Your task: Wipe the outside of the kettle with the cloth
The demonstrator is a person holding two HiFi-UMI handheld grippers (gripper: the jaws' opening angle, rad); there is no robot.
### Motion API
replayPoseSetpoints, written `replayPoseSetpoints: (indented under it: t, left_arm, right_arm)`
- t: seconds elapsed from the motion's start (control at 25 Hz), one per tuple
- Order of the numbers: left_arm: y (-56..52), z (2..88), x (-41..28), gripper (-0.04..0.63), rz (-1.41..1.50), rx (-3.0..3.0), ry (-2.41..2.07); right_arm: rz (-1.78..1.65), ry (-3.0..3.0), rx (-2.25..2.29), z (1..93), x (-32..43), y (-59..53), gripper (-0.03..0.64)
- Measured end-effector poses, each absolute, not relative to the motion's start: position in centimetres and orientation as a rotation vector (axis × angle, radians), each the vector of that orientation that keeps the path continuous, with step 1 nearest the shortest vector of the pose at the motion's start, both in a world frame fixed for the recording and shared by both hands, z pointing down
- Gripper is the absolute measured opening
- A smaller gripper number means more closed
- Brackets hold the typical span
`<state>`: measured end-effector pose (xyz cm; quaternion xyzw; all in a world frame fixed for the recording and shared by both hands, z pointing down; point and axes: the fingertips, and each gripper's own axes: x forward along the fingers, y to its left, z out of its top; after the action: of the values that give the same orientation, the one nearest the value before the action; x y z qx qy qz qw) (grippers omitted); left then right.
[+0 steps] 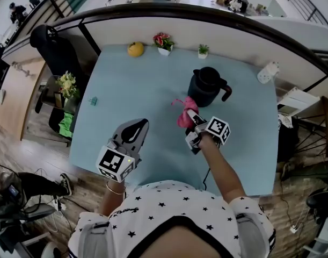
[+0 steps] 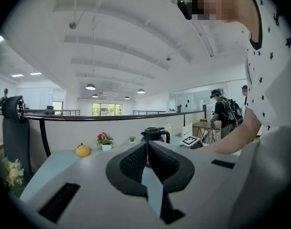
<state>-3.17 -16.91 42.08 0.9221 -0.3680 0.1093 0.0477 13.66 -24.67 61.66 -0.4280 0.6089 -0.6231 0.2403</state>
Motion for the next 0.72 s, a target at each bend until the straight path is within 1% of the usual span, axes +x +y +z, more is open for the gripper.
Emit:
replayPoseSetpoints:
  t: [0.12, 0.24, 0.44, 0.72]
  left_arm:
    - [-17.2, 42.2, -4.1, 0.029, 0.335, 2.793, -1.153]
    - [-17.4, 42.6, -4.9, 0.029, 0.336, 2.768, -1.181]
    - [-17.9, 43.0, -5.2, 0.029, 0.339, 2.757, -1.178]
    - [-18.2, 42.8, -3.3, 0.029, 0.326, 2.797, -1.114]
  right_arm:
    - [-1.737, 1.551, -1.119, 62.7, 12.1, -26.3, 0.092]
    - [-1.759, 1.518, -1.159, 64.1, 11.9, -27.1, 0.092]
    - [-1.754, 1.478, -1.236, 65.1, 13.7, -27.6, 0.092]
    - [-1.758, 1.494, -1.304, 65.5, 16.4, -26.1, 0.092]
